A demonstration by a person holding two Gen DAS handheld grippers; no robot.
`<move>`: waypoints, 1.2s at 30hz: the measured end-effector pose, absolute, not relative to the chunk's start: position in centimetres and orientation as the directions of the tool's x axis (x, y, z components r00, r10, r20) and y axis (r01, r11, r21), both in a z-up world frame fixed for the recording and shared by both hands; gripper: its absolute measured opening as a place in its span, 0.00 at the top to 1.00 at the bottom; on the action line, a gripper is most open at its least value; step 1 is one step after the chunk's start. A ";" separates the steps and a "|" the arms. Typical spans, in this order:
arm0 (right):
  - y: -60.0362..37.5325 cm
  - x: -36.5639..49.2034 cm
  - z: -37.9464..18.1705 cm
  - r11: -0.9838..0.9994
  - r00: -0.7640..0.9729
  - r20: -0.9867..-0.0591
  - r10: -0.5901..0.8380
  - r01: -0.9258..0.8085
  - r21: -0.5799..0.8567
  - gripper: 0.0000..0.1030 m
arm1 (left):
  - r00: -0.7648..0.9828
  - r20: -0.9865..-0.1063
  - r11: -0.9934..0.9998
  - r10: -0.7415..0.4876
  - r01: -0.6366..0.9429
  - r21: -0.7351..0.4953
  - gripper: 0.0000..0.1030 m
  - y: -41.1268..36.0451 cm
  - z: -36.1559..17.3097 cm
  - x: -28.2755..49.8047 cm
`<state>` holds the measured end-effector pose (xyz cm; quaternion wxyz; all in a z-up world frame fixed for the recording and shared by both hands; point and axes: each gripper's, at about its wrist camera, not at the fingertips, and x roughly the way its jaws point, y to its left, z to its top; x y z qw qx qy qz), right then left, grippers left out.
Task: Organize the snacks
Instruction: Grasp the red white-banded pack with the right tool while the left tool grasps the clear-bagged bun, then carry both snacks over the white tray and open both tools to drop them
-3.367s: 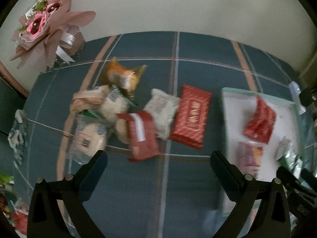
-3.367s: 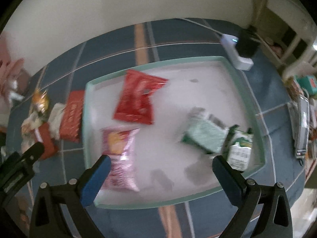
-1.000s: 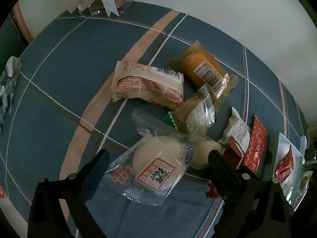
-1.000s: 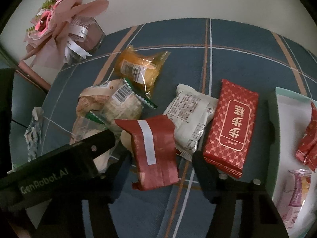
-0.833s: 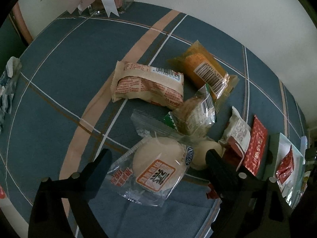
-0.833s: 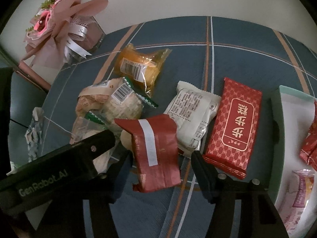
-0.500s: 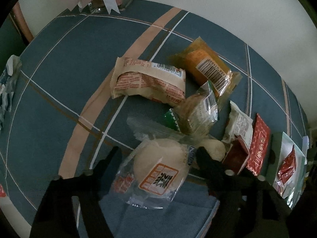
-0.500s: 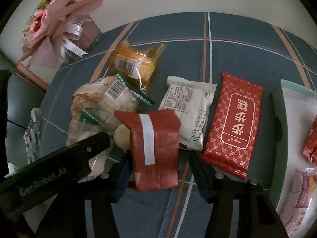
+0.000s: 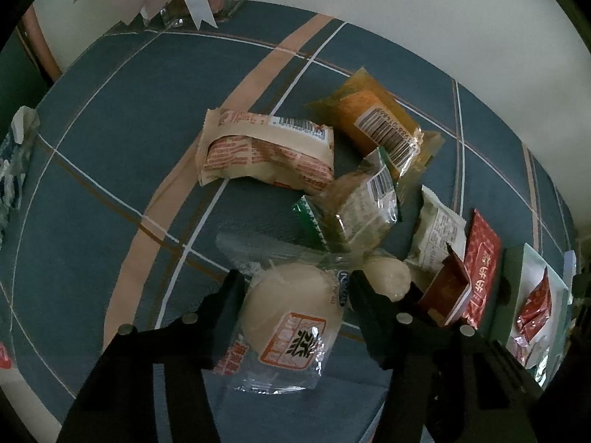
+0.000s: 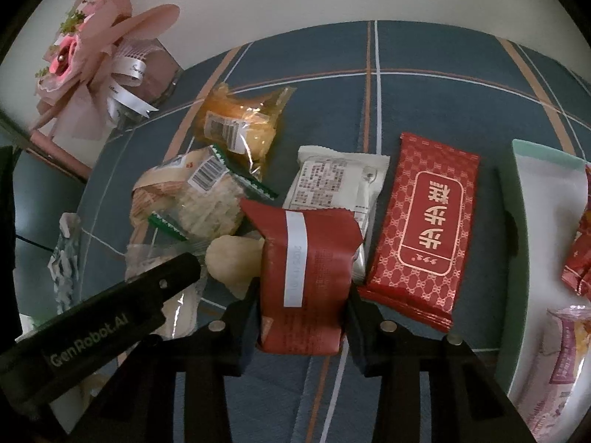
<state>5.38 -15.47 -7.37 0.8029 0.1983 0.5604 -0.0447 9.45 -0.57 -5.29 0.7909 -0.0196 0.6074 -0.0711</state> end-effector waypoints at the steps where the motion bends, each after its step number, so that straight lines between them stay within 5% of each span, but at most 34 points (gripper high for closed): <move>1: -15.6 5.4 -7.4 0.917 0.368 -0.918 0.150 0.296 0.269 0.58 | 0.253 -0.958 0.989 -0.137 0.087 -0.118 0.45 -0.6 -5.3 9.4; 36: -18.6 1.1 -2.8 0.890 0.392 -0.911 0.128 0.361 0.280 0.59 | 0.395 -0.894 0.975 -0.213 0.143 -0.169 0.49 -2.4 2.7 7.6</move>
